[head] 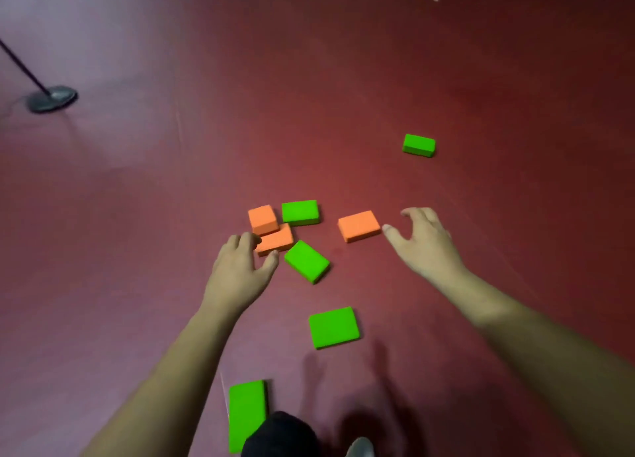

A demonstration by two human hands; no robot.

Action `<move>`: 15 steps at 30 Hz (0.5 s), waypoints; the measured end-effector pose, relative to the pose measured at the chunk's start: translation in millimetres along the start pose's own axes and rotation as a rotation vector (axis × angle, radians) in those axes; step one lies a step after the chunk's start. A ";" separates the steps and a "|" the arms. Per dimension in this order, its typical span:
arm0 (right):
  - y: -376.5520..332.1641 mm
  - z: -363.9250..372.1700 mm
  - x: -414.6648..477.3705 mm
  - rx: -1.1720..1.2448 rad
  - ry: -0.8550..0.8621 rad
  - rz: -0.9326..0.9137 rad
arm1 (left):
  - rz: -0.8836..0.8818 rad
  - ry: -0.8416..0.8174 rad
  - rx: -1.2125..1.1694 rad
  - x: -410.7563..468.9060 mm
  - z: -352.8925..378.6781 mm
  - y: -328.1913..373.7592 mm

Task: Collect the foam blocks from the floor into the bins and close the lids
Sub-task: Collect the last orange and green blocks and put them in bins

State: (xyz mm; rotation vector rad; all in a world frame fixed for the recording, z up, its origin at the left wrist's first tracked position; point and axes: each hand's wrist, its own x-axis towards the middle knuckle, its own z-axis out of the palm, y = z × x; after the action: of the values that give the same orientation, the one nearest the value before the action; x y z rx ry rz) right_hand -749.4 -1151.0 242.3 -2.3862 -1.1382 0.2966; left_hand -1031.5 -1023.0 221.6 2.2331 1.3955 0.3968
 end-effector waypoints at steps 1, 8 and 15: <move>-12.2 7.9 20.0 -0.001 -0.024 -0.038 | -0.015 0.022 0.017 13.1 -2.4 -4.2; -43.8 50.7 141.4 -0.031 -0.057 -0.189 | -0.007 0.062 0.034 153.2 16.5 -7.7; -18.2 62.5 278.4 -0.053 -0.005 0.035 | 0.182 -0.104 0.007 360.7 69.1 46.5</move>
State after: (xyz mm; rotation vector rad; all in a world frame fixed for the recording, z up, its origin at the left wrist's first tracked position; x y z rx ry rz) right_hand -610.1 -904.9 200.1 -2.4550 -1.1206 0.2883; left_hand -804.5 -732.8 185.9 2.3586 1.1476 0.3316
